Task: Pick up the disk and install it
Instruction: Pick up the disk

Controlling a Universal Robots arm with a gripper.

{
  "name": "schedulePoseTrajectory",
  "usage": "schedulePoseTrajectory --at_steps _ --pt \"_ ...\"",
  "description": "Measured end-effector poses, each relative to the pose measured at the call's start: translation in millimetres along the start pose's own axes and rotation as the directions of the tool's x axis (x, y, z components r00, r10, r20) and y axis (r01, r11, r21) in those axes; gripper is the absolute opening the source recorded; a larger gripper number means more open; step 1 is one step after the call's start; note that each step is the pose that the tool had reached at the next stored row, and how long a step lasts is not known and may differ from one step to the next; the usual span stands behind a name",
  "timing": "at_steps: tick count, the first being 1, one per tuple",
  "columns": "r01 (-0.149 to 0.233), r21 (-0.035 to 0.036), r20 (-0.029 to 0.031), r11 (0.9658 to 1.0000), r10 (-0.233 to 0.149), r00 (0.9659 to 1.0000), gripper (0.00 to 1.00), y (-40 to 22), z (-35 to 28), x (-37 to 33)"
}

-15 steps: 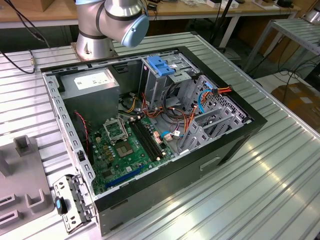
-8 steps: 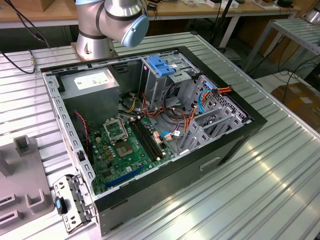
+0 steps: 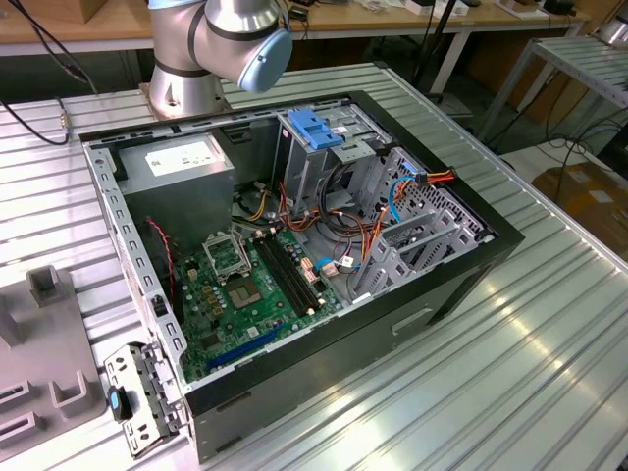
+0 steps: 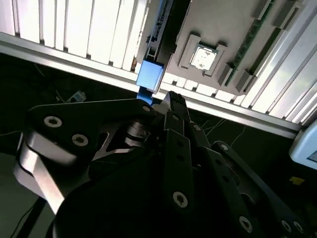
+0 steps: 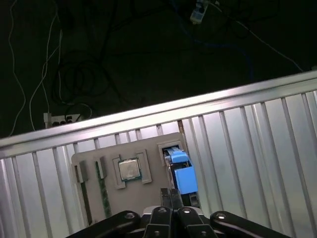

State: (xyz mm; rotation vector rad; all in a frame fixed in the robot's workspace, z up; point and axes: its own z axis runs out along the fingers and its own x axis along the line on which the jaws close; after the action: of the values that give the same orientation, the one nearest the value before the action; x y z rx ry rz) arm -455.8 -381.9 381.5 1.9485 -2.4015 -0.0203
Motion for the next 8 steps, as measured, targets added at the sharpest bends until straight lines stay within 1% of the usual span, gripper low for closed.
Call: schedulePoseTrajectory --at_steps 3,4,5,6,8 --pt "0.004 0.0067 0.0008 1.0000 -0.004 1.0000 0.11 0.2 2.3 -1.6" --pt "0.004 0.0101 -0.0002 0.9999 -0.004 1.0000 0.17 0.5 3.9 -3.5" --pt "0.005 0.0120 -0.0011 0.9999 -0.005 1.0000 0.24 0.6 5.1 -4.2" --pt "0.006 0.0130 -0.0016 0.9999 -0.006 1.0000 0.24 0.6 6.0 -4.5" --pt "0.011 0.0156 -0.0021 0.9998 -0.011 0.9999 0.36 0.6 8.1 -5.0"
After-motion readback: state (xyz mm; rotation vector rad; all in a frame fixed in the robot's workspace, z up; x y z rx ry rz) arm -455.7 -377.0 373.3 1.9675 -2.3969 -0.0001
